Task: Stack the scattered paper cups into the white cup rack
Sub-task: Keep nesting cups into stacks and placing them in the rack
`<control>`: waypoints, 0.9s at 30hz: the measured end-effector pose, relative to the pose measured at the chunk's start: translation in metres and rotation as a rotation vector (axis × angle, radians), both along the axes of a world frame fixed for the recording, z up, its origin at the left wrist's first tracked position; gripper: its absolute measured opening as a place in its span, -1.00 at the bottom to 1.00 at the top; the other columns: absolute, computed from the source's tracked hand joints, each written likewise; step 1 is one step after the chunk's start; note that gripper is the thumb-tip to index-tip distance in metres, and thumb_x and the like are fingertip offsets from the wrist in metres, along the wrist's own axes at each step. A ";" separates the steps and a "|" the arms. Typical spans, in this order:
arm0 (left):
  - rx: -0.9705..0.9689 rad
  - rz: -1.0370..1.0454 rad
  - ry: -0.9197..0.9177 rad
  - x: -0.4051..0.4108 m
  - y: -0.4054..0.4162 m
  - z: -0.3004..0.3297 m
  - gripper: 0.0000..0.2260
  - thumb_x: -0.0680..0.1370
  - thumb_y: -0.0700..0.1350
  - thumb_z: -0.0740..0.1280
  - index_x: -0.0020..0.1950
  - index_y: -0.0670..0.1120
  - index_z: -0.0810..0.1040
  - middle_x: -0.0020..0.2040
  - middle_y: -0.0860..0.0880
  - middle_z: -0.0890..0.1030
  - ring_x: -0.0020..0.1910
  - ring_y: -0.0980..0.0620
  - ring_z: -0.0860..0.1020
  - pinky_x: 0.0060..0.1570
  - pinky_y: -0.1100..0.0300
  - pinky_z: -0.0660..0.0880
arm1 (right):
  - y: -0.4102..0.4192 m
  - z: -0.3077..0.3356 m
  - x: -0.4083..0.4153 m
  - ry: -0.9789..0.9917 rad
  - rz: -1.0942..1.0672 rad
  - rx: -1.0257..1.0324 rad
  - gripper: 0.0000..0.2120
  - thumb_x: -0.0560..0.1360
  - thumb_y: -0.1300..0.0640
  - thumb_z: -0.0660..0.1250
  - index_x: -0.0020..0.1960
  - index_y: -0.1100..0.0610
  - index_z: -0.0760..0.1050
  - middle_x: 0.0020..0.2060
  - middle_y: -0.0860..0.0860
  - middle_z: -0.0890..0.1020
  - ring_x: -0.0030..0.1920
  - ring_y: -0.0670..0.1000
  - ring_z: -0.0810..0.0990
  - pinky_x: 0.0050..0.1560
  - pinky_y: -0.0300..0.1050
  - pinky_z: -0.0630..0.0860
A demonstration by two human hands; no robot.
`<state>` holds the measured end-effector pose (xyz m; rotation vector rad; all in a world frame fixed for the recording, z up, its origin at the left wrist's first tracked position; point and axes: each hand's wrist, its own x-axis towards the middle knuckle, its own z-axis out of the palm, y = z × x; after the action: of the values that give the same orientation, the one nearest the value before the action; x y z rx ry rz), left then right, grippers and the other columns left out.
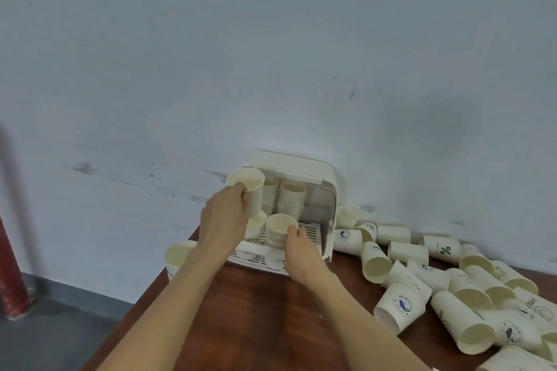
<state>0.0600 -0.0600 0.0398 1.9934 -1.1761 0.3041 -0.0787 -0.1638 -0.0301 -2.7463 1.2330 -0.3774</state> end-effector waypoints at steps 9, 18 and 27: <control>0.208 0.018 -0.056 0.015 -0.027 -0.034 -0.79 0.57 -0.26 0.10 0.12 -0.10 0.46 -0.01 -0.09 0.57 -0.07 -0.17 0.53 -0.21 0.05 0.41 | -0.004 -0.003 -0.001 -0.028 0.006 0.009 -0.59 0.48 0.37 0.21 0.30 0.27 0.23 0.20 0.19 0.39 0.10 0.17 0.47 -0.08 -0.12 0.32; 0.381 0.025 -0.171 0.014 -0.033 -0.041 -0.70 0.51 -0.29 0.14 0.21 -0.07 0.42 0.05 -0.11 0.56 -0.03 -0.17 0.55 -0.19 0.07 0.40 | -0.004 -0.004 -0.001 -0.010 0.016 -0.010 -0.54 0.47 0.36 0.25 0.33 0.28 0.22 0.19 0.20 0.39 0.11 0.18 0.47 -0.03 -0.08 0.38; 0.586 0.005 -0.273 0.013 -0.042 -0.042 -0.70 0.51 -0.29 0.22 0.22 -0.08 0.45 0.18 -0.13 0.56 0.07 -0.15 0.57 -0.16 0.12 0.35 | -0.005 -0.005 -0.001 -0.001 0.014 -0.026 -0.48 0.45 0.40 0.23 0.38 0.30 0.18 0.21 0.22 0.39 0.12 0.20 0.47 -0.02 -0.05 0.40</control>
<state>0.0733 -0.1021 -0.0022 2.5147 -1.5661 0.2586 -0.0797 -0.1685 -0.0353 -2.7745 1.2162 -0.3965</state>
